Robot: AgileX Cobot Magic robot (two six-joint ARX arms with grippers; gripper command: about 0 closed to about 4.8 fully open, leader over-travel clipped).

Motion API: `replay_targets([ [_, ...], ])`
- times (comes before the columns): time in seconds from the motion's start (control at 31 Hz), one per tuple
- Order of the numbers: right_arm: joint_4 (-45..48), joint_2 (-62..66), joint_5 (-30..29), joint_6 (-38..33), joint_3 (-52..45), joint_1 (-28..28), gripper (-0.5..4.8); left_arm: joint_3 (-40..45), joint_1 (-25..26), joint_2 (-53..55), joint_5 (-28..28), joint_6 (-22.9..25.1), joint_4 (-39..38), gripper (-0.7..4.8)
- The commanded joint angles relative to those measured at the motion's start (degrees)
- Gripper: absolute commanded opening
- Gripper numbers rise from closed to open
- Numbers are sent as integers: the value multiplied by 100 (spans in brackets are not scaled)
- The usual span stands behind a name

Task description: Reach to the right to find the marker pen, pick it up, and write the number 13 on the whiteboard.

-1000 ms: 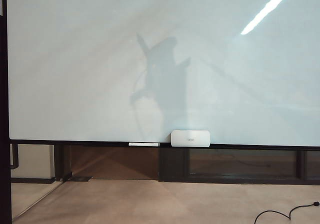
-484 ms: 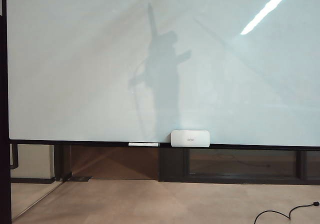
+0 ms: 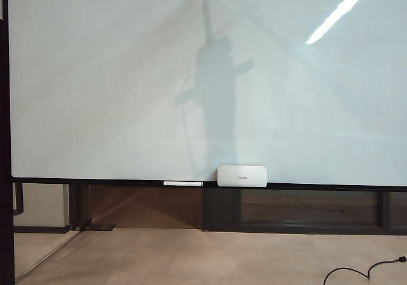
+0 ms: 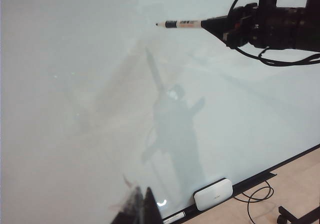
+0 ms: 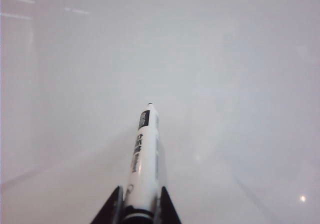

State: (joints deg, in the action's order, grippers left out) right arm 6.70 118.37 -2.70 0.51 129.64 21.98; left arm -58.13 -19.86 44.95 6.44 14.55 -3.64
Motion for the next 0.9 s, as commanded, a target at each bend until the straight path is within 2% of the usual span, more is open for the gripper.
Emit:
replay_targets([
  [0.03, 472, 81, -52, 13, 37, -31, -5, -20, 0, 50, 31, 7, 101, -5],
  [0.16, 533, 177, -120, 2, 37, -31, -5, -20, 0, 52, 15, 136, 201, -5],
  [0.35, 800, 308, -195, -96, 42, -26, -5, -20, 15, 184, -428, 374, 256, -5],
  [0.55, 946, 398, -192, -96, 42, -28, -5, -20, 210, 216, -444, 501, 295, -5],
  [0.61, 999, 433, -190, -94, 42, -33, -5, -20, 431, 258, -450, 498, 295, -5],
  [0.77, 1060, 472, -190, -94, 44, -33, -5, -22, 852, 291, 0, 299, 310, -5],
  [0.9, 1165, 533, -168, -94, 46, -44, -5, -22, 935, 291, 155, 245, 345, -5],
])
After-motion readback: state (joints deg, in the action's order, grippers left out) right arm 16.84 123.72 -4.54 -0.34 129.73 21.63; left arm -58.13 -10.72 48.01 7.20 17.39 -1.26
